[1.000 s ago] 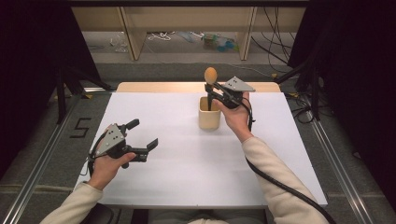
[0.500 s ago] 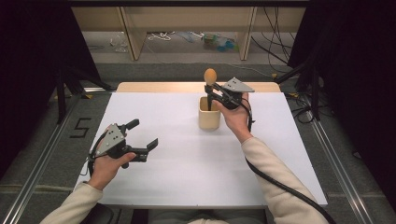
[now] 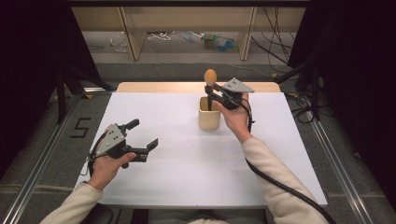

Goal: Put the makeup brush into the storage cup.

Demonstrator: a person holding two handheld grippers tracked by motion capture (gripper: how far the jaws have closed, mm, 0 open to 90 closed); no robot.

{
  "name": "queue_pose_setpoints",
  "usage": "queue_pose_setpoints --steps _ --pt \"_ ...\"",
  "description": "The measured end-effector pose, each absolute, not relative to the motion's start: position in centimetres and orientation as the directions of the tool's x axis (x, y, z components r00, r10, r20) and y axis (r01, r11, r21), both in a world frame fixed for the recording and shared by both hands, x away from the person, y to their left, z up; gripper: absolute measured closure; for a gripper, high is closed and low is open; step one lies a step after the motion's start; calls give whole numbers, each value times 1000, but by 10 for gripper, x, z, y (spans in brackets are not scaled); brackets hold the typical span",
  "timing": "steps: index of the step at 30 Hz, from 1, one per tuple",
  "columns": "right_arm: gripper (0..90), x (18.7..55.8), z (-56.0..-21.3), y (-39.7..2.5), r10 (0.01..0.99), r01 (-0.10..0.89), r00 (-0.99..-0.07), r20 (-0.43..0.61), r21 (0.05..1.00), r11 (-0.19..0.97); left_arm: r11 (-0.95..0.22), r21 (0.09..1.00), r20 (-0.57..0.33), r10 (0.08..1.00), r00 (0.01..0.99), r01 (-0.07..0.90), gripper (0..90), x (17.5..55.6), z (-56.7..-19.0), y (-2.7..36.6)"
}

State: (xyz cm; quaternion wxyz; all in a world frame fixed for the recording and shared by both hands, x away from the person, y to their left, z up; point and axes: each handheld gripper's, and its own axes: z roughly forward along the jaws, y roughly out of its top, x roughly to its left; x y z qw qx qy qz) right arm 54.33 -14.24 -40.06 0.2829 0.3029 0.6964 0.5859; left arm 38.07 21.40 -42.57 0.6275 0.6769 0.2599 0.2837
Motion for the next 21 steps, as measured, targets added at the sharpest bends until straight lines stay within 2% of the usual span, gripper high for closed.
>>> queue_pose_setpoints --steps 21 --pt "664 545 -402 -143 760 71 -648 -53 989 129 -80 997 61 709 703 -6 7 381 -426 214"
